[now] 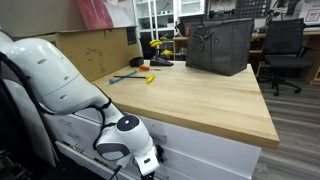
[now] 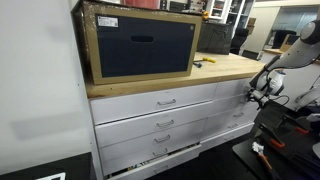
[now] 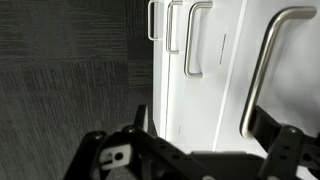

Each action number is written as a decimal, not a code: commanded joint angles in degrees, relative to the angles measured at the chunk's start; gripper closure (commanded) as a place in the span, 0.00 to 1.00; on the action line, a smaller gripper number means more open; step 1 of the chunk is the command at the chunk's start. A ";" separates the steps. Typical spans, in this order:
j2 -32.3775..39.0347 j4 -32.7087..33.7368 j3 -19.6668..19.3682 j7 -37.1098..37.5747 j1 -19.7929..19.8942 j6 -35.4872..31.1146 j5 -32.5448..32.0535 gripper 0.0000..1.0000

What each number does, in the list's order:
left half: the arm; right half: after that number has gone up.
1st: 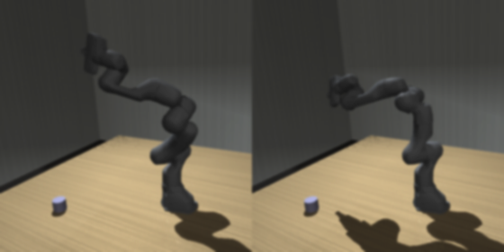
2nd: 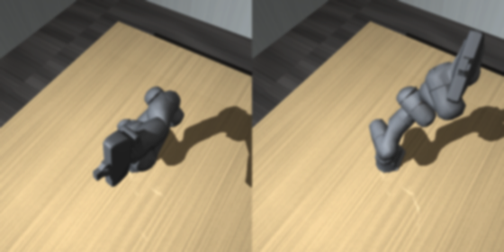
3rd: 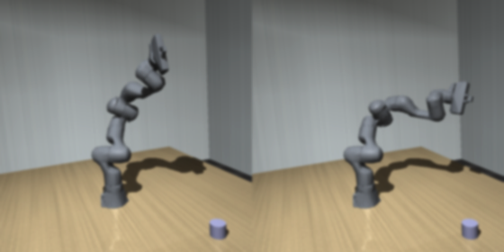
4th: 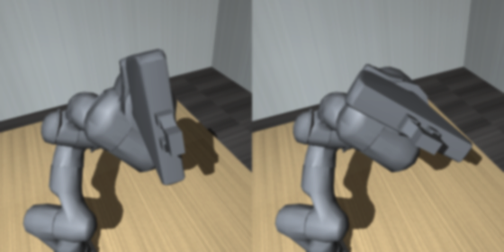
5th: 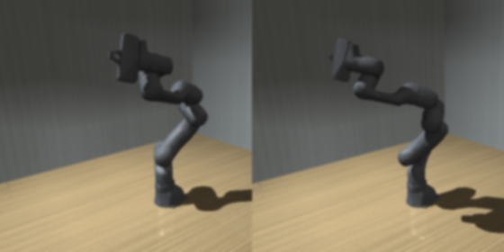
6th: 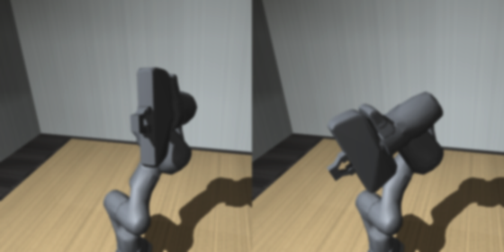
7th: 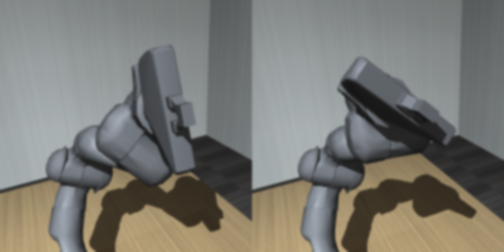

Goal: Open the right top second drawer

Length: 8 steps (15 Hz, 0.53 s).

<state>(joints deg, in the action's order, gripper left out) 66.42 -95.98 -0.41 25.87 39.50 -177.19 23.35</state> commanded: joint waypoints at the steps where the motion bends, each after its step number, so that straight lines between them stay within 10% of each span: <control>1: 2.52 -0.50 -2.61 -3.83 0.19 4.00 -0.12 0.00; 8: 2.57 -3.61 -0.18 -9.56 4.19 -3.98 -1.51 0.00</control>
<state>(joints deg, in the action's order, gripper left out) 66.49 -96.80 1.06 21.95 41.23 -179.45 23.31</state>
